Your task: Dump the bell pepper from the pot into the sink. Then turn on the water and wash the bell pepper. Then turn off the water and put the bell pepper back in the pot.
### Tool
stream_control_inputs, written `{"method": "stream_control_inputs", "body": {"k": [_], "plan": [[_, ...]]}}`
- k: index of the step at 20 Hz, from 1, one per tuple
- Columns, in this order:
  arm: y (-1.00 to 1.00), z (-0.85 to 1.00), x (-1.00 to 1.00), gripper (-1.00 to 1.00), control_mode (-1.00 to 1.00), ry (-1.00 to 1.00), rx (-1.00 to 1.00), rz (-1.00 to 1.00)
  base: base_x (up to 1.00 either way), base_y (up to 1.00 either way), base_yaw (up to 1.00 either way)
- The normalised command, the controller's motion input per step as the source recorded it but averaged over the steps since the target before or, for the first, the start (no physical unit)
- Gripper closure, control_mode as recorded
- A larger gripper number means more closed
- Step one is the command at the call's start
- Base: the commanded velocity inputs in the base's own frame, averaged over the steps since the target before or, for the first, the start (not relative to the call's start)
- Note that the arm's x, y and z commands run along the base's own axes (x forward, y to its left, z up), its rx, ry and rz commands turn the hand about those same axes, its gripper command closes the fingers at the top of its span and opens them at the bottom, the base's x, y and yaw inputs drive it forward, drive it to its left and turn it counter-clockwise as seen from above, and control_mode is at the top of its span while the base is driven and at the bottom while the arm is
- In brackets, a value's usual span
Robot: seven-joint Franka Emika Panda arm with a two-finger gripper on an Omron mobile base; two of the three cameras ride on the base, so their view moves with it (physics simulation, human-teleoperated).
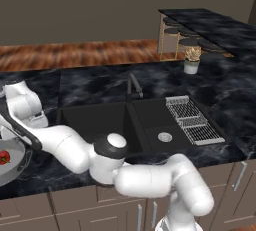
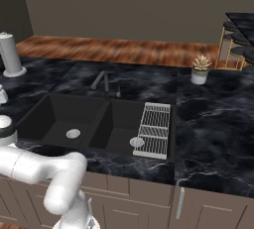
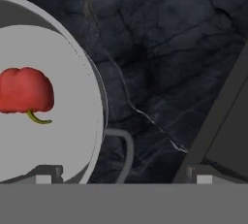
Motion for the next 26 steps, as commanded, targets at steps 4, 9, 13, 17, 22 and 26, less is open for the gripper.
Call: {"method": "stream_control_inputs", "body": {"k": [4,9,13,17,22,26], "plan": [[0.07,-0.36,0.0,-1.0,-1.0,0.14,0.0,0.07,0.0,0.0,0.0],[0.05,-0.34,0.0,-1.0,-1.0,0.1,0.0,0.07,0.0,0.0,0.0],[0.07,-0.24,0.0,-1.0,-1.0,0.07,0.0,0.05,0.0,0.0,0.0],[0.18,-0.15,0.0,-1.0,-1.0,0.02,-0.04,0.04,0.0,0.0,0.0],[0.22,-0.17,0.0,-1.0,-1.0,0.0,-0.13,0.03,0.0,0.0,0.0],[0.17,-0.17,0.06,-1.0,-1.0,0.0,-0.13,0.02,0.0,0.0,0.0]]}}
